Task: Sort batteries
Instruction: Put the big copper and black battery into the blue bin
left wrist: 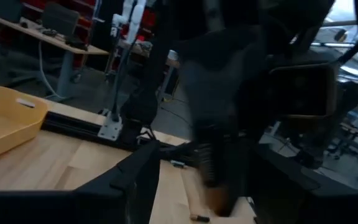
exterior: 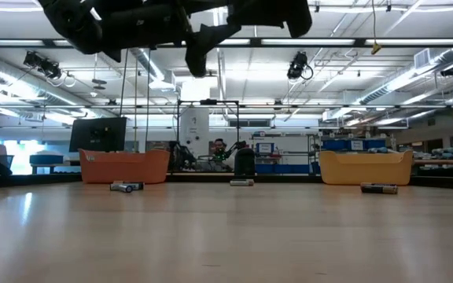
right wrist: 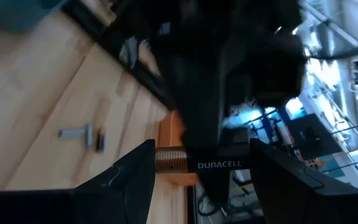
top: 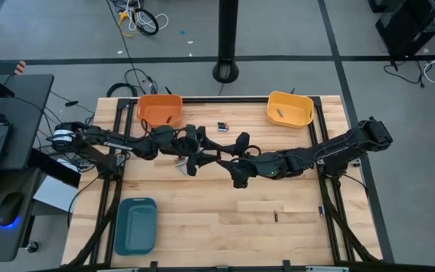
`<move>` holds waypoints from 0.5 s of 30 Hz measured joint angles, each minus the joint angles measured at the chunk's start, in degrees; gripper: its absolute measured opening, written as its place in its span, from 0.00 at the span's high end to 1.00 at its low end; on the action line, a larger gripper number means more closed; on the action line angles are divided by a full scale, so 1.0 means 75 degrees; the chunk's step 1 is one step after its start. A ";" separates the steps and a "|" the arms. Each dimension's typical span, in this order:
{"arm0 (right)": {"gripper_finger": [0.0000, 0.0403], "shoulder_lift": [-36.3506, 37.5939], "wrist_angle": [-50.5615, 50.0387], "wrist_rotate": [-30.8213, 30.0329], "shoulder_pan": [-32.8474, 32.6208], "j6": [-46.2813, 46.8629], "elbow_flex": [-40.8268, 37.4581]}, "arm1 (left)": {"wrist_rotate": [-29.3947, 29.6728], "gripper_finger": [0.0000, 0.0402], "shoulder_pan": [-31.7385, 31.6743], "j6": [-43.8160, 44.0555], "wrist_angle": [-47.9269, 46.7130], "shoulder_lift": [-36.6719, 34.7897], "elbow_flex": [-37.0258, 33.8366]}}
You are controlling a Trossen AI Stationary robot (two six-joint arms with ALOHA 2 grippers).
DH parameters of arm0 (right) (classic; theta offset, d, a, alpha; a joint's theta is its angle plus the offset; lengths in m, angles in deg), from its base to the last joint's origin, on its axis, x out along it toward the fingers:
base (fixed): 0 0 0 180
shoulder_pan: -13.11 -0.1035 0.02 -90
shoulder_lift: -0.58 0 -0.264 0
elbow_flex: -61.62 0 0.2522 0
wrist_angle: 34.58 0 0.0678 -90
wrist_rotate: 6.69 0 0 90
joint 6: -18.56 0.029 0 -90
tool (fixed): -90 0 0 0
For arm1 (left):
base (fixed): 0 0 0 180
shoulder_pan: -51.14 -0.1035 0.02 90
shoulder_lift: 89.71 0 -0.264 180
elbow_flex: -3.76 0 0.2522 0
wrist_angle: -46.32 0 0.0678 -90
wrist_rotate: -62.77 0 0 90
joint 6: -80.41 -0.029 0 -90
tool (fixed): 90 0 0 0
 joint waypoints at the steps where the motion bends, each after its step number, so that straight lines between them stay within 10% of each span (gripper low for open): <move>1: 0.43 0.0000 0.0013 0.0001 0.0000 -0.0011 -0.0004 | -0.0025 0.43 0.0002 -0.0002 0.0071 0.0000 -0.0001; 15: 0.43 0.0012 0.0102 0.0044 -0.0002 0.0009 0.0005 | -0.0147 0.60 0.0033 -0.0412 0.0088 0.0023 0.0001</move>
